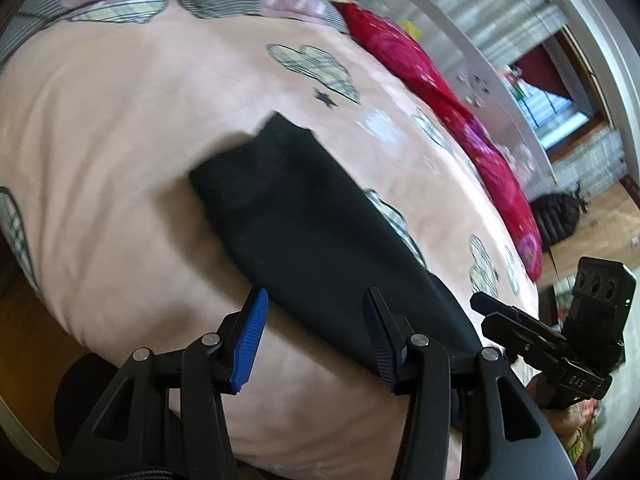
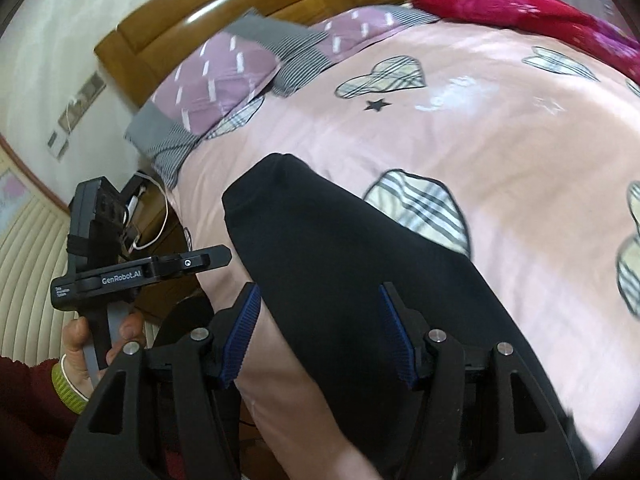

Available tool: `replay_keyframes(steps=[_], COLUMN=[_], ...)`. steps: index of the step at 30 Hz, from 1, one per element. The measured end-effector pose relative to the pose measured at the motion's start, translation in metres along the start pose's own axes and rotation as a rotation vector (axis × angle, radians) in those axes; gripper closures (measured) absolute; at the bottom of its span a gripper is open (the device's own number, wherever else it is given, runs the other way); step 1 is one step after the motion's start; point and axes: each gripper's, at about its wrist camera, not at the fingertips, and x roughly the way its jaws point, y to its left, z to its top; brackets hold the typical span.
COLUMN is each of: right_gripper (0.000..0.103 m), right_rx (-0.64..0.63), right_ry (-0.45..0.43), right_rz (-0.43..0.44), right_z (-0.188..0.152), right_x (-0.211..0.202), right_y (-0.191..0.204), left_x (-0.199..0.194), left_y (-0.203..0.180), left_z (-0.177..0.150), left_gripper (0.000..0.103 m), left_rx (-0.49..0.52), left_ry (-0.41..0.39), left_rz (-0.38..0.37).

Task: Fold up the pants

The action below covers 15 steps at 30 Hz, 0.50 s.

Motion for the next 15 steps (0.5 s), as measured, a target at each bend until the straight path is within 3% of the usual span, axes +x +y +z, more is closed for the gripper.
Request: replay_keyframes(steps=[15], right_gripper=[0.042], right_rx=[-0.145], right_ry=[0.184], right_rz=[0.055], right_z=[0.082], right_x=[0.099], right_y=[0.013], left_x=[0.04], left_y=[0.028], left_z=[0.037], left_gripper=[0.053], left_rx=[-0.103], left_ry=[0.0], left_rz=[0.047])
